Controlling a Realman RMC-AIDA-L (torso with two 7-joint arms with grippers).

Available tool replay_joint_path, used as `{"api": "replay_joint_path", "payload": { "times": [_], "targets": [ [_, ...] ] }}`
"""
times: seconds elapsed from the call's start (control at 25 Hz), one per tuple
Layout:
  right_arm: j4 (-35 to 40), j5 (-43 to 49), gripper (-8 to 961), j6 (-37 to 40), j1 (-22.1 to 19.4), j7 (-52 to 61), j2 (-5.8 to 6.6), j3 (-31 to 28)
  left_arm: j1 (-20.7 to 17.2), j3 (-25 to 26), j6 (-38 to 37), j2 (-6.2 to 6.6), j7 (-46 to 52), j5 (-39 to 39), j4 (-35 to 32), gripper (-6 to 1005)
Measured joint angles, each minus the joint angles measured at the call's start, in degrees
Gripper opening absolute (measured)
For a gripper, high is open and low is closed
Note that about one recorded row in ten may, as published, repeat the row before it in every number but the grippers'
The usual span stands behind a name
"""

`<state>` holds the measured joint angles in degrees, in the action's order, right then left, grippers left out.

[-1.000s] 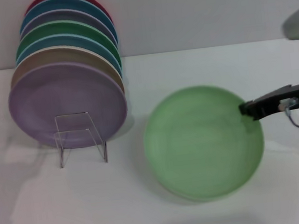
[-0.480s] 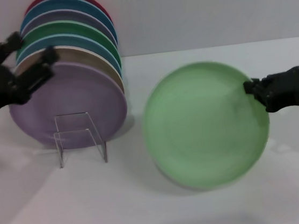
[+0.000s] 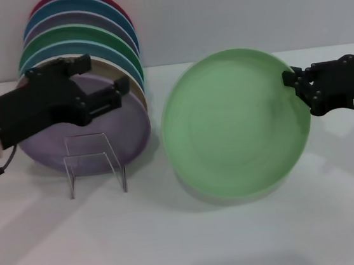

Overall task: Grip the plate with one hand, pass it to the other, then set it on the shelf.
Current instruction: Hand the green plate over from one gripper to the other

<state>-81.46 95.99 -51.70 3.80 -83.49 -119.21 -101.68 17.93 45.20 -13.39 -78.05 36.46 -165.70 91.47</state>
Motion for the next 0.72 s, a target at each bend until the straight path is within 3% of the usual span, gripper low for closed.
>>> {"api": "replay_joint_path", "payload": {
  "times": [0.12, 0.28, 0.36, 0.4, 0.48, 0.56, 0.6, 0.68, 0.72],
  "targets": [
    [0.5, -0.2, 23, -0.2, 0.3, -1.1, -0.02, -0.1, 0.2, 1.6, 8.9, -0.98, -3.6, 0.1, 4.8, 782],
    [1.0, -0.1, 23, -0.3, 0.3, -2.7, 0.0, 0.0, -0.2, 4.8, 19.6, -3.19, -9.1, 0.2, 11.4, 782],
    [1.2, 0.0, 24, -0.3, 0.0, -4.1, 0.02, 0.0, 0.1, 6.4, 26.8, -5.02, -12.9, 0.9, 14.5, 782],
    [1.4, -0.1, 24, -0.3, -0.1, -4.9, 0.03, -0.1, 0.4, 7.9, 32.0, -6.79, -16.3, 2.3, 16.1, 782],
    [1.9, -0.7, 24, -0.3, -0.4, -6.9, 0.03, -0.5, 0.6, 11.7, 40.8, -11.16, -25.5, 7.2, 17.9, 781],
    [2.5, -1.7, 24, -0.3, -0.5, -8.8, 0.0, -0.8, -0.2, 17.4, 48.2, -17.77, -37.9, 14.5, 18.4, 781],
    [2.8, -2.5, 24, -0.3, -0.5, -9.9, -0.01, -0.8, -1.2, 21.6, 52.3, -22.17, -46.5, 18.7, 18.2, 781],
    [3.8, -4.8, 24, -0.4, -0.4, -12.6, -0.02, -0.6, -3.7, 31.4, 60.9, -32.35, -63.0, 25.6, 17.7, 781],
    [4.2, -5.7, 23, -0.4, -0.3, -13.7, -0.03, -0.5, -4.5, 35.2, 64.3, -35.9, -69.2, 27.7, 17.6, 781]
  ]
}}
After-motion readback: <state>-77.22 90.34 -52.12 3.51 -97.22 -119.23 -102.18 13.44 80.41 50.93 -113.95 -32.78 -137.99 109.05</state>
